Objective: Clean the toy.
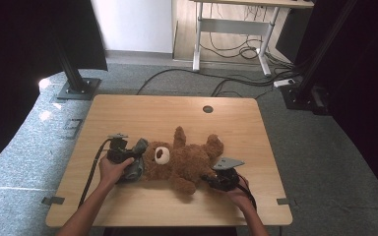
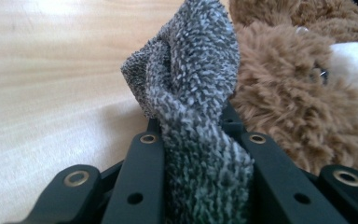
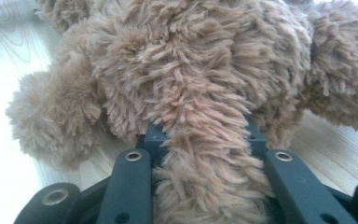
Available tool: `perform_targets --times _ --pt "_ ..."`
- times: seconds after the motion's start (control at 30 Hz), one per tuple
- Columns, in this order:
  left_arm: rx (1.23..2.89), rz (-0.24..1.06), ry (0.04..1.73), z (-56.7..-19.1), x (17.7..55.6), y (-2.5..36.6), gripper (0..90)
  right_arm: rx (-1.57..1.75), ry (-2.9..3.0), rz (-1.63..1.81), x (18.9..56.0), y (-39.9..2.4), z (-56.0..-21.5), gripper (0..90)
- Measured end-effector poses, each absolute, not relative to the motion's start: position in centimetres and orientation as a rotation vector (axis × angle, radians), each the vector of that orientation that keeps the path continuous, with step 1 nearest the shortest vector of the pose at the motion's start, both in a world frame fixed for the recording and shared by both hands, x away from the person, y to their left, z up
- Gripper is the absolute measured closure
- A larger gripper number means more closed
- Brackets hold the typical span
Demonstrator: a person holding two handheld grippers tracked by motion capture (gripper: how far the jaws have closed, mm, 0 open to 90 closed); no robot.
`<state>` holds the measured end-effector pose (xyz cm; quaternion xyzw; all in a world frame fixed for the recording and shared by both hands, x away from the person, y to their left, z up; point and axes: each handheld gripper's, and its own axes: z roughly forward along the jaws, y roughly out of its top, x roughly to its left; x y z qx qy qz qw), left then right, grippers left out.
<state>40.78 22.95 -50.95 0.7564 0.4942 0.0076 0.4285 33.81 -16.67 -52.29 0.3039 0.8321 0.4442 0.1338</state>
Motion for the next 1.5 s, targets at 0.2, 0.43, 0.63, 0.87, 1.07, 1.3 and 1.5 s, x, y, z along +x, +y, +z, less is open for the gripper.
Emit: perform_targets --times 0.2,0.43,0.63,0.87,1.07,1.3,1.5 --pt "1.950 -0.001 1.254 -52.4 40.2 23.0 77.4 0.880 2.414 1.286 33.8 -16.8 -52.4 66.0" --pt "1.914 -0.057 1.228 -52.8 38.7 23.8 77.4 0.888 2.412 1.283 33.8 -16.8 -52.4 66.0" --pt "1.909 -0.046 1.228 -52.7 38.6 24.0 77.3 0.892 2.410 1.282 33.8 -16.9 -52.4 65.9" --pt "1.866 -0.006 1.230 -51.5 38.6 25.3 77.2 0.898 2.407 1.289 33.9 -16.9 -52.4 65.9" --pt "1.862 0.074 1.300 -51.1 38.8 28.1 77.1 0.897 2.409 1.290 33.9 -16.9 -52.4 65.9" --pt "1.821 0.077 1.380 -51.8 38.2 31.7 76.9 0.900 2.414 1.297 34.0 -17.0 -52.4 65.8" --pt "1.828 0.084 1.401 -52.2 37.8 32.6 74.7 0.905 2.411 1.301 34.0 -17.0 -52.5 65.8"
